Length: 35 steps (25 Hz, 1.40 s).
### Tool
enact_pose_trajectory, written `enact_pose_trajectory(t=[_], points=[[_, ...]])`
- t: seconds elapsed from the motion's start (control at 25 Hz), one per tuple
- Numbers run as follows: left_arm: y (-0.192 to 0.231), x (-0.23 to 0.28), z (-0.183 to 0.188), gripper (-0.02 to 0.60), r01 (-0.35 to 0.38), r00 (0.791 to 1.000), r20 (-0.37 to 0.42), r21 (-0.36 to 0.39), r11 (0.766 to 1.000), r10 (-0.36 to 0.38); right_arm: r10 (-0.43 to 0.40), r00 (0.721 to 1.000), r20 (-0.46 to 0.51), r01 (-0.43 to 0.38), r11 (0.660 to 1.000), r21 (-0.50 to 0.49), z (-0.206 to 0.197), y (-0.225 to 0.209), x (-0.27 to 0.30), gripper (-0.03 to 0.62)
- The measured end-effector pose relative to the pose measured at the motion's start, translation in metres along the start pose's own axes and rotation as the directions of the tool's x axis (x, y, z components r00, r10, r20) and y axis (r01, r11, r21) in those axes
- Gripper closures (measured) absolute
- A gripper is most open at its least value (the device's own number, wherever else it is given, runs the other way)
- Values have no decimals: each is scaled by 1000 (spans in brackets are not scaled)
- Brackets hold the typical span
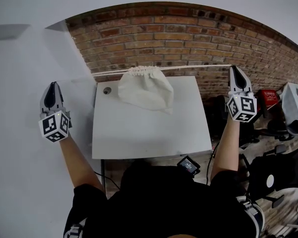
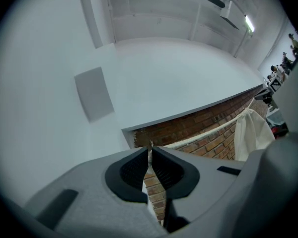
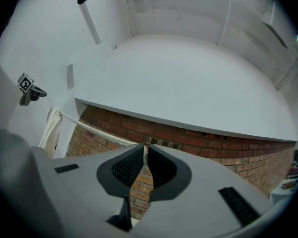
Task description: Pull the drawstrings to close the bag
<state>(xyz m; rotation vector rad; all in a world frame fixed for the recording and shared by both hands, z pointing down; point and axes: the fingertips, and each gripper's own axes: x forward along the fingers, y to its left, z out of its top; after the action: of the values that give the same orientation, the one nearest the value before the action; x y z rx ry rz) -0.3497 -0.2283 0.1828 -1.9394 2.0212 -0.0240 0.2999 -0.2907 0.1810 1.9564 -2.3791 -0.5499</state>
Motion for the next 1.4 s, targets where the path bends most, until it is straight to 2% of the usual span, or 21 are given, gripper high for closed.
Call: enact_pose_trajectory(t=[0.24,0.64,0.92,1.2,1.4], points=[[-2,6,-2,545,34,999,-19,-18,999,-34,28,1000,-7,-28,1000,11,-1,-1,-1,562],[4,14,13,545,63,998,-8,12,998,-62,68,998,8,-68,998,2,13,-1,-7,562],[8,18,23,545,91,996,-12,33,995,-91,122,992,21,-123,991,48,21,0,-15,562],[10,17,29,545,119,993,13,-24,993,-119,170,985,3,-170,985,26,17,1,-17,560],[7,15,31,545,123,992,9,-18,992,-123,186,982,-7,-186,982,23,11,1,-22,560]])
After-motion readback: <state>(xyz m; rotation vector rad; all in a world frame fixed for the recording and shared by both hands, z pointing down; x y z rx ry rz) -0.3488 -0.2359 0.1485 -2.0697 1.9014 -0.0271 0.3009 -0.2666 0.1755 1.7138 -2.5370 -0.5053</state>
